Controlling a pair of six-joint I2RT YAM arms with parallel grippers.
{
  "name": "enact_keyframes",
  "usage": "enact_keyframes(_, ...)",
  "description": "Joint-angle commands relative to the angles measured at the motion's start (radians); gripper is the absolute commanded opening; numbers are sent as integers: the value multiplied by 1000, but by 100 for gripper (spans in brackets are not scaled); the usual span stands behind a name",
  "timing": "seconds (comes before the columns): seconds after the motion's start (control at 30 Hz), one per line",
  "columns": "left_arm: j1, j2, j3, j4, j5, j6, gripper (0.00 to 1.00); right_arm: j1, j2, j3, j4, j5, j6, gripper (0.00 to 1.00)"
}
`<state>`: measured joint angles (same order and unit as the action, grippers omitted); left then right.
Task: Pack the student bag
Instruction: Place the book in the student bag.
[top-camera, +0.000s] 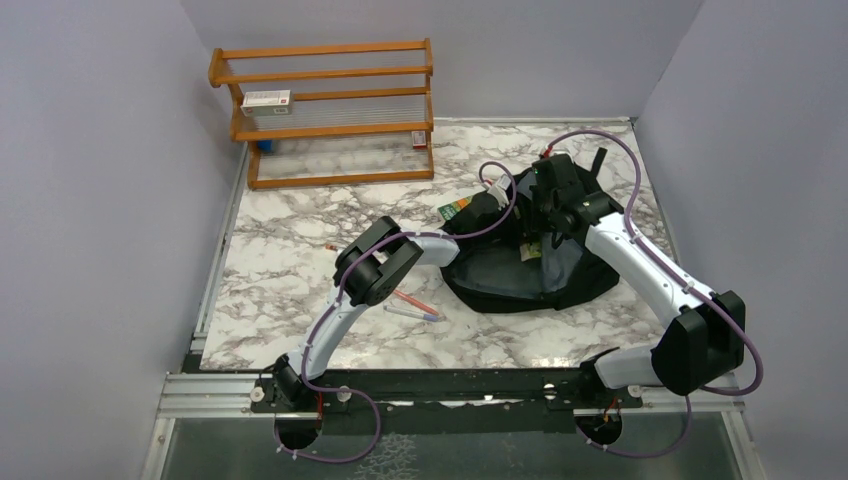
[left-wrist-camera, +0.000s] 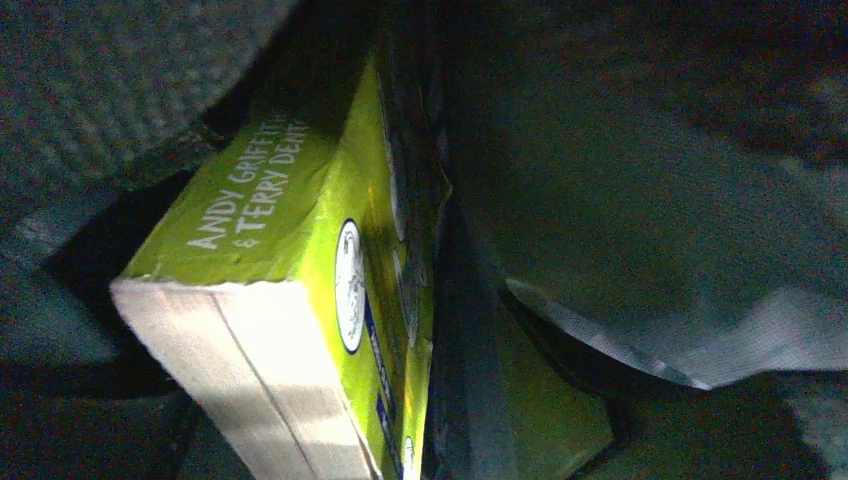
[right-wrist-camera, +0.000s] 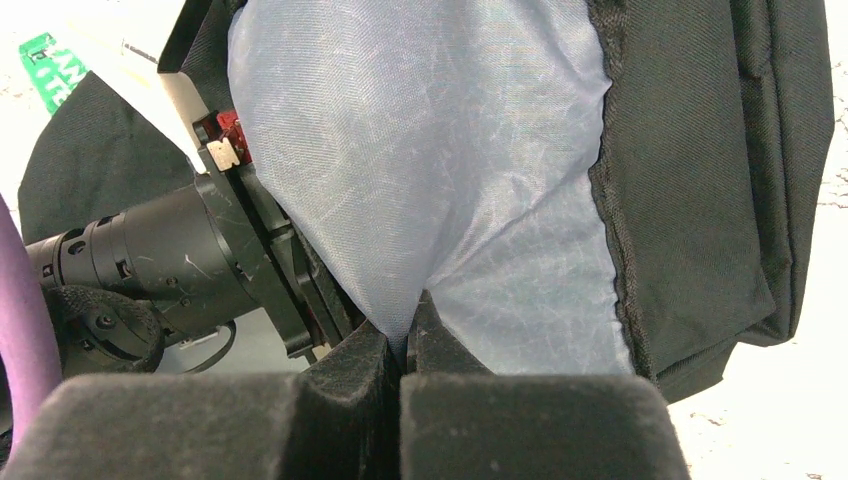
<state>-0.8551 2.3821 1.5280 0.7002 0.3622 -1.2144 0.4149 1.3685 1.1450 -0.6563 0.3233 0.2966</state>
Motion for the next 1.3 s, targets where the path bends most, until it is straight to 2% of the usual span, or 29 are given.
enact_keyframes(0.0, -6, -57, 4, -62, -18, 30, 67, -4, -38, -4, 57, -2, 16, 1)
enact_keyframes(0.3, 7, -111, -6, -236, -48, 69, 75, -8, -42, -8, 53, 14, 12, 1)
enact_keyframes(0.57, 19, -171, -69, -294, -72, 108, 72, -12, -38, -13, 55, 28, 8, 1)
enact_keyframes(1.0, 44, -288, -180, -385, -86, 189, 75, -25, -31, -17, 51, 59, 0, 1)
enact_keyframes(1.27, 45, -454, -295, -397, -46, 273, 76, -52, -17, -28, 35, 130, -7, 1)
